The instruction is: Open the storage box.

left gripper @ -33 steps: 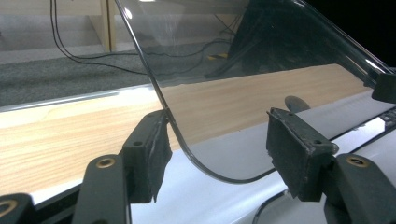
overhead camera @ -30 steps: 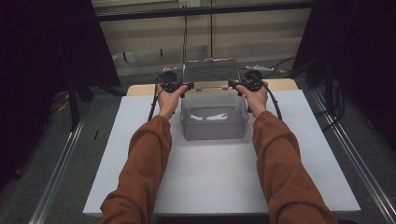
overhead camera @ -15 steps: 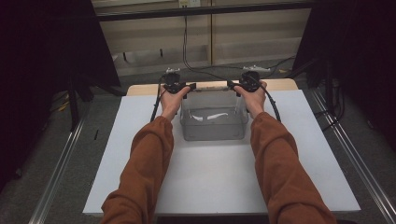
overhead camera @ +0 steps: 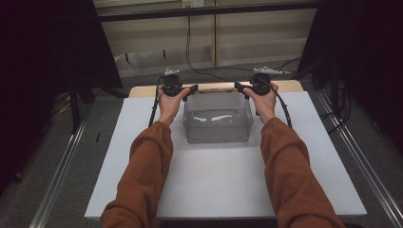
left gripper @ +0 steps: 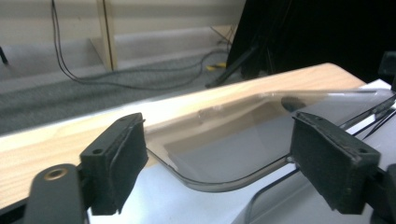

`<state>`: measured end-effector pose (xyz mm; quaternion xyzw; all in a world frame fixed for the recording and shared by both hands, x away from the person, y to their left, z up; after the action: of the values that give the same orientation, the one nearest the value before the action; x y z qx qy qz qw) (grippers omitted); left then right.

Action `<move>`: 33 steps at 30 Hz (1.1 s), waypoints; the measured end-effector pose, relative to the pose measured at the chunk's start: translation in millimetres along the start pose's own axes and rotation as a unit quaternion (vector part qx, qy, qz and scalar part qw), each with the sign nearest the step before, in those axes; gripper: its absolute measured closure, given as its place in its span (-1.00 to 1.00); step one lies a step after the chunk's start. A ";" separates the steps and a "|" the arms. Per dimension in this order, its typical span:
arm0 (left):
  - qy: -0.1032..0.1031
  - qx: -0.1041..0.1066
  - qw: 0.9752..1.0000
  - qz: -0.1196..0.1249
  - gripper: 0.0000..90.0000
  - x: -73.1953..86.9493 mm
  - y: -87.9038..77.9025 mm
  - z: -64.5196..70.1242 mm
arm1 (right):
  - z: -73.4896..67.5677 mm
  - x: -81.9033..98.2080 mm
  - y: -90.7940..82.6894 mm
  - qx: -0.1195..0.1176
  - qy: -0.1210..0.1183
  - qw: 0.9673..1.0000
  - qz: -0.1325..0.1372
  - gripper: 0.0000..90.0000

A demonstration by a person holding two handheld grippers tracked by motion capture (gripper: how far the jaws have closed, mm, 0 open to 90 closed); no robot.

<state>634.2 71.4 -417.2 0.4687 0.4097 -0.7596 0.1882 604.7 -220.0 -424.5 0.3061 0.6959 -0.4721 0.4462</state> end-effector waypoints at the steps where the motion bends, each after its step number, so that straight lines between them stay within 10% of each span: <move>1: -0.001 0.004 1.000 0.006 -0.60 -0.2 -2.0 1.2 | 0.1 0.6 -1.6 0.003 -0.002 1.000 -0.002 -0.54; 15: 0.032 0.008 0.999 0.040 -0.86 6.4 -29.0 18.0 | -14.3 -5.8 -33.5 -0.016 -0.041 0.998 0.037 -0.91; 33: 0.064 0.015 0.993 0.098 -0.93 10.4 -81.3 28.4 | -25.0 2.5 -65.8 0.000 -0.061 0.996 0.062 -0.93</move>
<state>558.8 98.0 -383.6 0.5571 0.3615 -0.7119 0.2283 539.6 -220.8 -397.6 0.3192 0.6467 -0.4615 0.5166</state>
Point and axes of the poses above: each handheld gripper's, and its own axes: y roughly forward along the jaws, x roughly out of its underside, z roughly to its right, the point moved 4 cm from there along y, roughly forward along the jaws, and after that the axes turned 2 degrees about -y, right-handed, at the moved point
